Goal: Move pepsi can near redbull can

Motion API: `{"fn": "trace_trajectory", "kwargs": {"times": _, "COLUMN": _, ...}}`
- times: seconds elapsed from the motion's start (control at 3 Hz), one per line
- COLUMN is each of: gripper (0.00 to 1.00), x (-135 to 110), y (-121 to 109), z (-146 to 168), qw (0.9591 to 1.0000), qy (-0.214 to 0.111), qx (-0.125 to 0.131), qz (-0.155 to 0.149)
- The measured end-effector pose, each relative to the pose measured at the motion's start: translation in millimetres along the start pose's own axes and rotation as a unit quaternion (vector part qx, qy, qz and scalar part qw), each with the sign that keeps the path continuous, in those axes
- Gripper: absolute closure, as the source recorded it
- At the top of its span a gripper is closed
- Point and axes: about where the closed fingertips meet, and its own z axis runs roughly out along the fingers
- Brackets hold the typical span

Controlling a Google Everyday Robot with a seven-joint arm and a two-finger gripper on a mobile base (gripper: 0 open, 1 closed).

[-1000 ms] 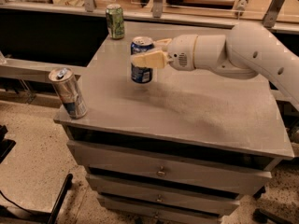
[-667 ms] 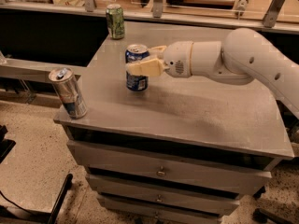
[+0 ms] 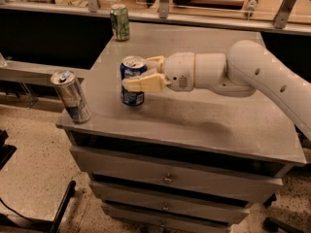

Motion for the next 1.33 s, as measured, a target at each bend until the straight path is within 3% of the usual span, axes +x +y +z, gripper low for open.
{"fn": "trace_trajectory", "kwargs": {"times": 0.33, "gripper": 1.0, "x": 3.9, "y": 20.1, "z": 11.8, "qw": 0.9985, "qy": 0.008, "qx": -0.028, "qz": -0.047}}
{"fn": "trace_trajectory", "kwargs": {"times": 0.67, "gripper": 1.0, "x": 13.2, "y": 39.1, "z": 26.1, "qw": 0.994, "qy": 0.032, "qx": -0.048, "qz": -0.093}}
{"fn": "trace_trajectory", "kwargs": {"times": 1.0, "gripper": 1.0, "x": 14.1, "y": 47.0, "z": 36.1, "qw": 0.9913, "qy": 0.044, "qx": -0.056, "qz": -0.11}}
{"fn": "trace_trajectory", "kwargs": {"times": 1.33, "gripper": 1.0, "x": 8.3, "y": 51.1, "z": 45.4, "qw": 0.9918, "qy": 0.054, "qx": -0.064, "qz": -0.097}}
